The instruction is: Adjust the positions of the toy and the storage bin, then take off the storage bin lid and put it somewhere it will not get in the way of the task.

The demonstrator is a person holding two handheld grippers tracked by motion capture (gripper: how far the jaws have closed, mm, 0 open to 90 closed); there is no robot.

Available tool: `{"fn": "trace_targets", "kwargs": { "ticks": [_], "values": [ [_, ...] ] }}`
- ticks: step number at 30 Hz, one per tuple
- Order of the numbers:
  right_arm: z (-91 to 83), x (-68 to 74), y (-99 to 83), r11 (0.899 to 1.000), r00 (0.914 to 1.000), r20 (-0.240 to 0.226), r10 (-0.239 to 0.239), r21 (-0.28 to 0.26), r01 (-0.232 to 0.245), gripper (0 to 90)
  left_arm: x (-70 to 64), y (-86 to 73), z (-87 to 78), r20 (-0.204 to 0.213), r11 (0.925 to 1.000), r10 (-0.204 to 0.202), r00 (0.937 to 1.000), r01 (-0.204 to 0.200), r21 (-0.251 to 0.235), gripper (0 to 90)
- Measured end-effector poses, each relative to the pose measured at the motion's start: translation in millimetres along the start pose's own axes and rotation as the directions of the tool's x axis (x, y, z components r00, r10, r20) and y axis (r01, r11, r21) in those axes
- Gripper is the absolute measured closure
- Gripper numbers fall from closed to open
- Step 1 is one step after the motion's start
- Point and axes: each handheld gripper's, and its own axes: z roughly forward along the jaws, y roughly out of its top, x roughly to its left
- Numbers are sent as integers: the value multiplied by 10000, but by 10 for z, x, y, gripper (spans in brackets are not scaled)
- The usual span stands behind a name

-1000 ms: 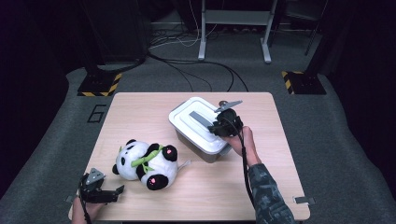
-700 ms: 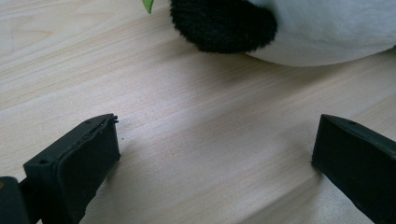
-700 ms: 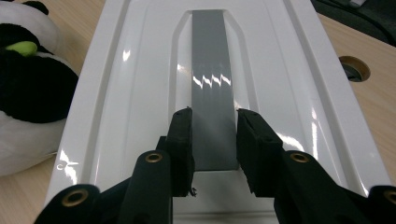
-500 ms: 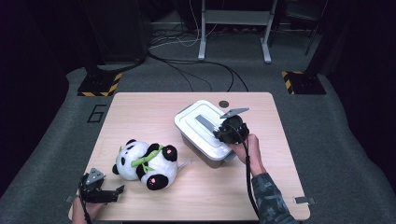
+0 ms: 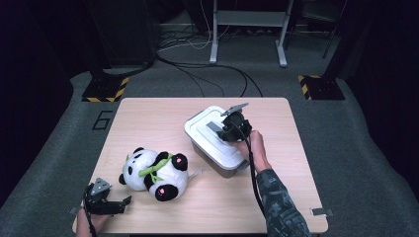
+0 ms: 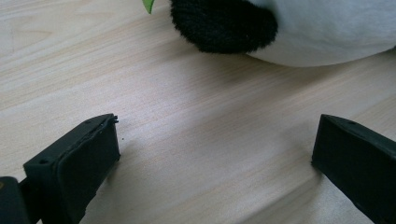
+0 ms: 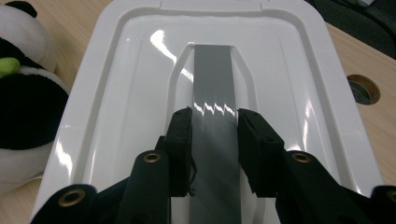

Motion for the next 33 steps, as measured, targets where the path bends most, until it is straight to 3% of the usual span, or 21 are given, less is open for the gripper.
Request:
{"fn": "trace_targets", "kwargs": {
  "ticks": [9, 33],
  "values": [
    [0, 22, -28, 9993, 9995, 72, 317, -189, -316, 670, 6, 4, -1, -5, 10000, -8, 10000, 8, 21, 2],
    [-1, 16, -33, 9991, 9994, 40, 342, -238, -341, 669, 4, 2, 2, -37, 10000, -31, 10000, 31, -31, 4]
  ]
}}
